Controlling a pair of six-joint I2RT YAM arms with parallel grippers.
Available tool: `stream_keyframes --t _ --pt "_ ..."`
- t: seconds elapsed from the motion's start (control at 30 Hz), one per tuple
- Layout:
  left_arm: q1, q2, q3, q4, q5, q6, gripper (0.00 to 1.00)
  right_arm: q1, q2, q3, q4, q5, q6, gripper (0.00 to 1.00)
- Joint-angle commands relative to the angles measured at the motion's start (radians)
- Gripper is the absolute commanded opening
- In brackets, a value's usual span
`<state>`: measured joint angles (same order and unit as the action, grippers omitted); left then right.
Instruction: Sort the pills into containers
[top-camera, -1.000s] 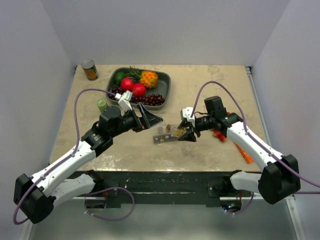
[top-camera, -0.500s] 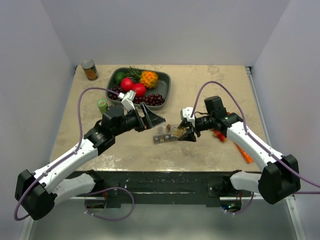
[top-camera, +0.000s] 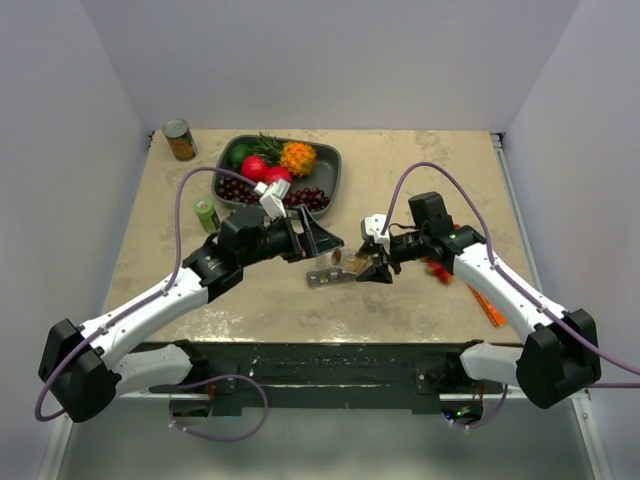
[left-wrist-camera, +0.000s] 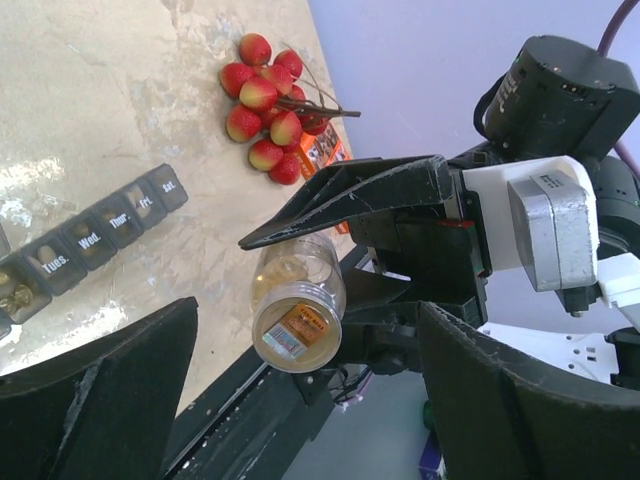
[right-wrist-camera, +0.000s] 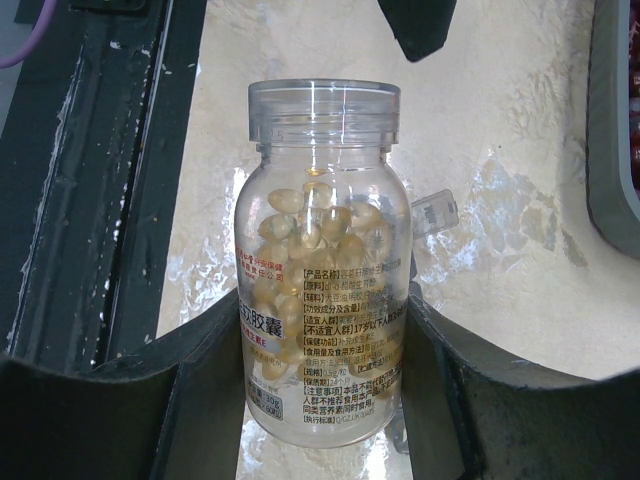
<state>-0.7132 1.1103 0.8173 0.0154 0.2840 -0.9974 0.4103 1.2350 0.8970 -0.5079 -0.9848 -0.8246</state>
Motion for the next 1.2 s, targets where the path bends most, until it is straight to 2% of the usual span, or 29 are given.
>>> stream_keyframes --t 0.0,0.3,0.47,0.57,0.6,0.67,0.7,0.73,0.83,1.0,1.07,1.17 --pt "-0.026 0.032 0.06 0.0 0.006 0.04 0.9 -0.001 -0.011 0.022 0.025 -0.006 -0.015 0.0" --pt "-0.063 0.094 0.097 -0.063 0.011 0.074 0.76 -0.002 -0.012 0.022 0.026 -0.006 -0.011 0.0" --pt "-0.071 0.108 0.105 -0.074 0.029 0.089 0.64 -0.002 -0.011 0.022 0.028 -0.006 -0.011 0.0" --pt "-0.074 0.115 0.105 -0.068 0.046 0.1 0.51 -0.001 -0.012 0.022 0.028 -0.006 -0.01 0.0" --pt "-0.075 0.118 0.103 -0.065 0.05 0.103 0.41 -0.001 -0.014 0.022 0.028 -0.006 -0.01 0.0" --pt "-0.074 0.125 0.102 -0.051 0.072 0.12 0.31 -0.002 -0.012 0.022 0.028 -0.008 -0.01 0.0" --pt "-0.074 0.129 0.099 -0.039 0.083 0.129 0.22 -0.001 -0.012 0.022 0.028 -0.009 -0.008 0.0" --pt "-0.075 0.131 0.088 0.007 0.115 0.149 0.2 -0.002 -0.014 0.022 0.028 -0.009 -0.01 0.0" --pt "-0.074 0.132 0.056 0.072 0.177 0.236 0.16 -0.001 -0.014 0.022 0.025 -0.018 -0.01 0.0" --pt "-0.042 0.151 -0.004 0.207 0.44 0.494 0.14 -0.002 -0.014 0.028 0.008 -0.055 -0.015 0.0" --pt "-0.034 0.158 0.0 0.17 0.466 0.62 0.14 -0.002 -0.012 0.029 0.005 -0.071 -0.016 0.0" --pt "-0.025 0.157 0.009 0.126 0.397 0.724 0.2 -0.004 -0.014 0.029 0.0 -0.077 -0.021 0.0"
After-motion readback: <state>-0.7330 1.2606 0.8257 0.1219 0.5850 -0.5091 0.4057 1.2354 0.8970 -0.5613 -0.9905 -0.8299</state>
